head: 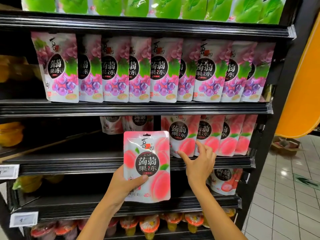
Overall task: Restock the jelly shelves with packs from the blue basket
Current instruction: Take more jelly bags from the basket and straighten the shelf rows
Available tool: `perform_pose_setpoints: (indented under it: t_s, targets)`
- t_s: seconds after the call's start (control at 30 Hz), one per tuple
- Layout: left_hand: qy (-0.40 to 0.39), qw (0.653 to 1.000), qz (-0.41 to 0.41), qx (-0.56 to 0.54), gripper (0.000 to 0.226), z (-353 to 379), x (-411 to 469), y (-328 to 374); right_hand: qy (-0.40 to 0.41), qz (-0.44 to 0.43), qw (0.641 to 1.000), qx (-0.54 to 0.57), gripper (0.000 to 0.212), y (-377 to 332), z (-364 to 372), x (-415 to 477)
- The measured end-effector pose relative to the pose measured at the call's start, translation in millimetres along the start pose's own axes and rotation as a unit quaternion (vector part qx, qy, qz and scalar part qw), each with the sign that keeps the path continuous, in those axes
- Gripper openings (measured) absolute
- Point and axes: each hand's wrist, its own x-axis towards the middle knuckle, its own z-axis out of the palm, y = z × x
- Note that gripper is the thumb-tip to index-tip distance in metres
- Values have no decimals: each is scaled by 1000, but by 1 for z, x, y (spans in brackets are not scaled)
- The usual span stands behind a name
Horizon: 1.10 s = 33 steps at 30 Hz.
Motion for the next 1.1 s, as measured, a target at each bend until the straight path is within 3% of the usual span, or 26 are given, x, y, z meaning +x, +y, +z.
perform_pose_setpoints:
  t_s: [0.23,0.33,0.4,0.5,0.57,0.67,0.83,1.0,1.1]
  targets:
    - [8,1000,-6,18,53,3,0,-4,-3,21,999,40,71,-3,0,-2]
    - [0,1000,-13,16,55,2,1,-5,-17,12,991,131,46,-12,-10,-12]
    - [-2,1000,-14,10,55,1,4,-4,-120,46,966,226,29,-21,-20,-23]
    - [-9,1000,-13,9,53,2,10,0,-337,117,884,301,39,-37,-31,-36]
    - [-15,1000,-3,22,48,6,13,4,-383,116,861,314,29,-43,-32,-40]
    - [-6,1000,16,21,50,13,18,11,-363,119,860,338,25,-49,-33,-32]
    - [92,993,65,32,82,22,27,24,-294,131,878,354,17,-62,-22,-10]
    - [103,967,146,179,60,38,22,26,-239,112,910,320,15,-72,-5,11]
    - [82,966,130,207,54,47,25,24,-214,103,926,294,15,-77,4,13]
